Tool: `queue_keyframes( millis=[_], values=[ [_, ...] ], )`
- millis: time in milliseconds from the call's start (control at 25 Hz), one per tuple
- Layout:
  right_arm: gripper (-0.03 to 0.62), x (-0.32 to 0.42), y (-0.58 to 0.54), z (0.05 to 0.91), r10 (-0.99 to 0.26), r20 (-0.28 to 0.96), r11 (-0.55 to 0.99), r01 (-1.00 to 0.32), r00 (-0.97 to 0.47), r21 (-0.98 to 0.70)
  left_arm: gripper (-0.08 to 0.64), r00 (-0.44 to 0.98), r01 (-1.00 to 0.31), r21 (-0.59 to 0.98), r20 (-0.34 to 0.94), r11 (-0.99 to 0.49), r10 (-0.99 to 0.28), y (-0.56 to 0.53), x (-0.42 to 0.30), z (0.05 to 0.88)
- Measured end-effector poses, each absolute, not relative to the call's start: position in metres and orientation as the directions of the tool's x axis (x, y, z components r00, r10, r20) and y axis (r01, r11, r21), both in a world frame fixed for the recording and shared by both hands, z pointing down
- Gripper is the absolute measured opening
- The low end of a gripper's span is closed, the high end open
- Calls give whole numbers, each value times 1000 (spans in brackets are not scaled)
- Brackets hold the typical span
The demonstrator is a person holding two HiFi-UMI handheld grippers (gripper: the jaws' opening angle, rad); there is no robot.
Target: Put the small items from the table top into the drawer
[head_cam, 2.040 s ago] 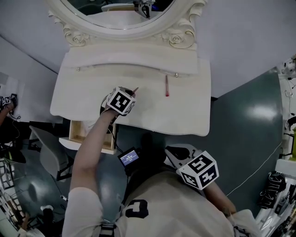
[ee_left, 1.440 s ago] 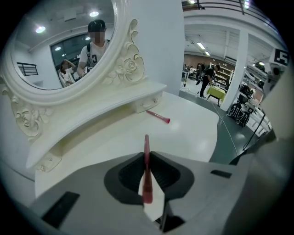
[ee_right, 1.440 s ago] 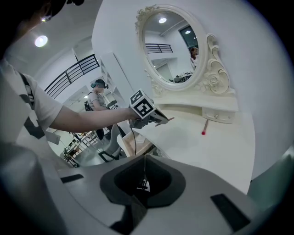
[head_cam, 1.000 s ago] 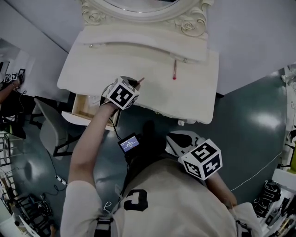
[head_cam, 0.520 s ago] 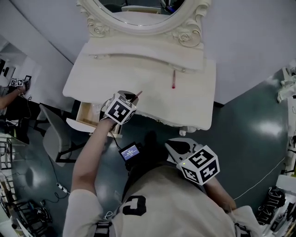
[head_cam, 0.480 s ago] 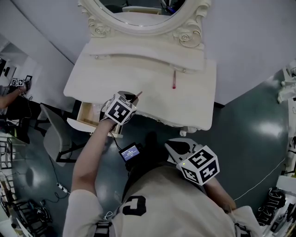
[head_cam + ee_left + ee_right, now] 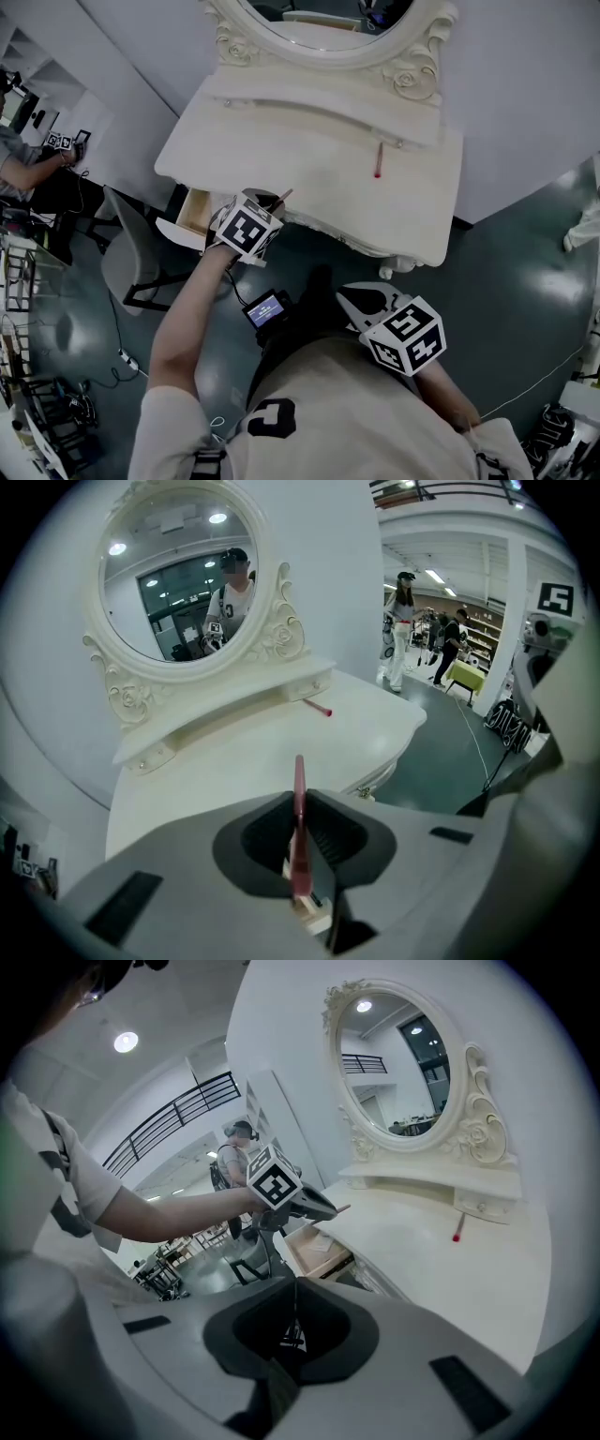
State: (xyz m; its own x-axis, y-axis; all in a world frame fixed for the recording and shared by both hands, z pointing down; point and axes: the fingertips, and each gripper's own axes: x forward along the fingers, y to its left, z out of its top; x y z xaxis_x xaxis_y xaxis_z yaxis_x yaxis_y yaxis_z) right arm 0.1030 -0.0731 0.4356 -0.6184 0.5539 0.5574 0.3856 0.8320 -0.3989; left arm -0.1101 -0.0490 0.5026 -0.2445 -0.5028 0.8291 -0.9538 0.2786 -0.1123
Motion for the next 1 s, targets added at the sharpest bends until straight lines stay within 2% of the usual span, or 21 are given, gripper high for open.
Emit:
queue_keyframes(
  millis=[520, 1000],
  values=[
    [28, 86, -41, 437, 581, 557, 814, 411, -593, -410, 94, -268, -942, -117, 826, 315, -496, -4, -125, 499],
    [28, 43, 3, 440, 535, 605, 845, 370, -589, -387, 94, -245, -954, -104, 813, 283, -529, 40, -166, 504]
  ],
)
